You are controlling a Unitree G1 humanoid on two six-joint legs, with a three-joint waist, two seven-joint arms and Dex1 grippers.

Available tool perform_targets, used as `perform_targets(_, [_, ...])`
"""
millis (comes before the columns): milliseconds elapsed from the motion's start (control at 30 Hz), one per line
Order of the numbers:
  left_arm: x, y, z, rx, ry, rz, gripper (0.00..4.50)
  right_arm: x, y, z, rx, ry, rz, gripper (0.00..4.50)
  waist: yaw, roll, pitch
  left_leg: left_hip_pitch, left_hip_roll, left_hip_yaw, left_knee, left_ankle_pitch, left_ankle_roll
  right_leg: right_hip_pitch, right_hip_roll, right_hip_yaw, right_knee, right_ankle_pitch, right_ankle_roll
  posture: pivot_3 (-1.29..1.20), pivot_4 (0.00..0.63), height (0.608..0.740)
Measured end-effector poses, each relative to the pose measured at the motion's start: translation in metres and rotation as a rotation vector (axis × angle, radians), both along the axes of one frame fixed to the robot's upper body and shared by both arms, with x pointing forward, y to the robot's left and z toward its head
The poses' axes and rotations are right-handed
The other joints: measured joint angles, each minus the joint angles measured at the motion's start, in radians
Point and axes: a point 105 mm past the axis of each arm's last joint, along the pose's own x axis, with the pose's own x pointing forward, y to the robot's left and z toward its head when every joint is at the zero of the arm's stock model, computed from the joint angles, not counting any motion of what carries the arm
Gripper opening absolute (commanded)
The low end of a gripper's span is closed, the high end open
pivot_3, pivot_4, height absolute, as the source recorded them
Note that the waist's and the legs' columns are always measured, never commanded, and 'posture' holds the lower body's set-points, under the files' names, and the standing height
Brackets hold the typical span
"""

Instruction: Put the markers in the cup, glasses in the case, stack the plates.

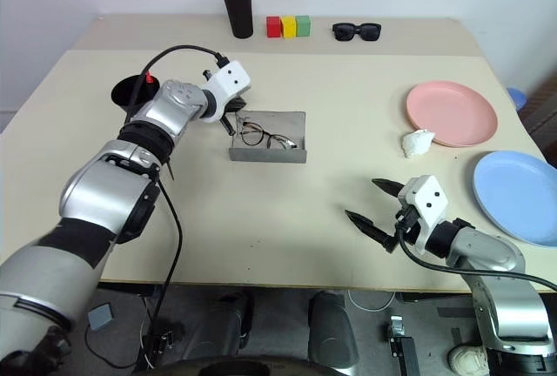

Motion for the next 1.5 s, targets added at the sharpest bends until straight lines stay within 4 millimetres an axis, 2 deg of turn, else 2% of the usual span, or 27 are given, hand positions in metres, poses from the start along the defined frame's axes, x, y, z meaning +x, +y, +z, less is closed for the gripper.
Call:
perform_targets(367, [-0.008, -0.008, -0.002, 0.008, 0.05, -0.123, 0.04, 0.0, 0.001, 0.008, 0.019, -0.033, -0.025, 4.5, 0.002, 0.0, 0.0, 0.0, 0.0, 0.0, 0.0, 0.0, 0.0, 0.0, 0.0, 0.0, 0.0, 0.0, 0.0, 0.0, 0.15, 0.74])
perform_targets(667, [0.0, -0.001, 0.01, 0.008, -0.033, -0.053, 0.04, 0.01, 0.007, 0.022, 0.035, -0.072, -0.006, 4.5, 0.002, 0.0, 0.0, 0.0, 0.0, 0.0, 0.0, 0.0, 0.0, 0.0, 0.0, 0.0, 0.0, 0.0, 0.0, 0.0, 0.15, 0.74])
perform_targets(933, [0.0, -0.009, 0.007, 0.027, -0.042, -0.062, 0.04, 0.012, 0.007, 0.023, 0.045, -0.065, -0.015, 4.5, 0.002, 0.0, 0.0, -0.001, 0.0, -0.001, 0.001, 0.0, 0.0, 0.0, 0.0, 0.0, 0.001, 0.0, 0.0, 0.0, 0.15, 0.74])
perform_targets(1033, [-0.006, -0.021, 0.001, 0.014, 0.008, -0.117, 0.04, 0.01, 0.006, 0.021, 0.045, -0.058, -0.017, 4.5, 0.002, 0.0, 0.0, -0.001, 0.0, -0.001, 0.001, 0.0, 0.0, 0.0, 0.0, 0.0, 0.001, 0.0, 0.0, 0.0, 0.15, 0.74])
perform_targets(1233, [-0.015, -0.024, -0.001, -0.07, 0.116, -0.179, 0.04, 0.008, 0.005, 0.018, 0.044, -0.051, -0.019, 4.5, -0.003, 0.0, 0.0, 0.0, 0.0, -0.001, 0.001, 0.0, 0.0, 0.0, 0.0, 0.0, 0.001, 0.0, 0.0, 0.0, 0.15, 0.74])
perform_targets(1500, [-0.036, -0.013, 0.001, -0.199, 0.361, -0.289, 0.04, 0.007, 0.005, 0.019, 0.043, -0.064, -0.016, 4.5, -0.003, 0.0, 0.0, 0.0, 0.0, -0.001, 0.001, 0.0, 0.0, 0.0, 0.0, 0.0, 0.002, 0.0, 0.0, 0.0, 0.15, 0.74])
